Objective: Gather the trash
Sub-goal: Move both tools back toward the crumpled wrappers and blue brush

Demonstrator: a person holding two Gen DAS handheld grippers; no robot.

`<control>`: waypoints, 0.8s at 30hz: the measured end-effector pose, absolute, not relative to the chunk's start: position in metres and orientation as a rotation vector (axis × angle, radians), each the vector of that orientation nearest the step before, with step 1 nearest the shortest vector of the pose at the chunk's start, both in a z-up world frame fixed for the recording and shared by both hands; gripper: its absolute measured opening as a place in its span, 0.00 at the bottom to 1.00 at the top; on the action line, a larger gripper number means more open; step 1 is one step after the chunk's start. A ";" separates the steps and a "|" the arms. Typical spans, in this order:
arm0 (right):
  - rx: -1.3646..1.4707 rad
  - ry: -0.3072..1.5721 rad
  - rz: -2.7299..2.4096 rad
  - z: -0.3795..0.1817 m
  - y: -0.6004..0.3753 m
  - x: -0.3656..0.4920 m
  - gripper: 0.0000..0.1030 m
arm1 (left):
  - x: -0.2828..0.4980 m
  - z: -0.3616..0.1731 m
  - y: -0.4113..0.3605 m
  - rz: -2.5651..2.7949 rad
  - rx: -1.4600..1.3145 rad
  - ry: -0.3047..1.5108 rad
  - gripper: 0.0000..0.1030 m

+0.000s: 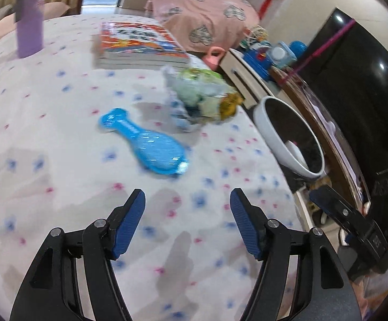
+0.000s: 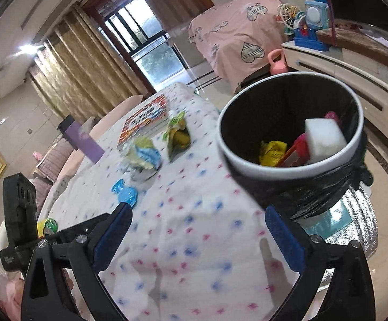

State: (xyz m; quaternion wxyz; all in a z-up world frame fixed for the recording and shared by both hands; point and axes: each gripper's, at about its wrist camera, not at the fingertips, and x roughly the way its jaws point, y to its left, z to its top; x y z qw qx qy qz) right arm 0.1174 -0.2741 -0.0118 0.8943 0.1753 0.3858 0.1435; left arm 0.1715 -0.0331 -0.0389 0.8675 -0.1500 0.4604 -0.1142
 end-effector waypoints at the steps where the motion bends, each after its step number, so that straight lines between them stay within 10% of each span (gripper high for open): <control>1: 0.361 0.800 0.301 -0.012 -0.270 0.116 0.98 | 0.172 -0.040 -0.030 -0.228 -0.317 0.965 0.65; 24: 0.306 0.799 0.373 -0.005 -0.212 0.140 0.98 | 0.190 -0.061 -0.002 -0.137 -0.121 0.972 0.63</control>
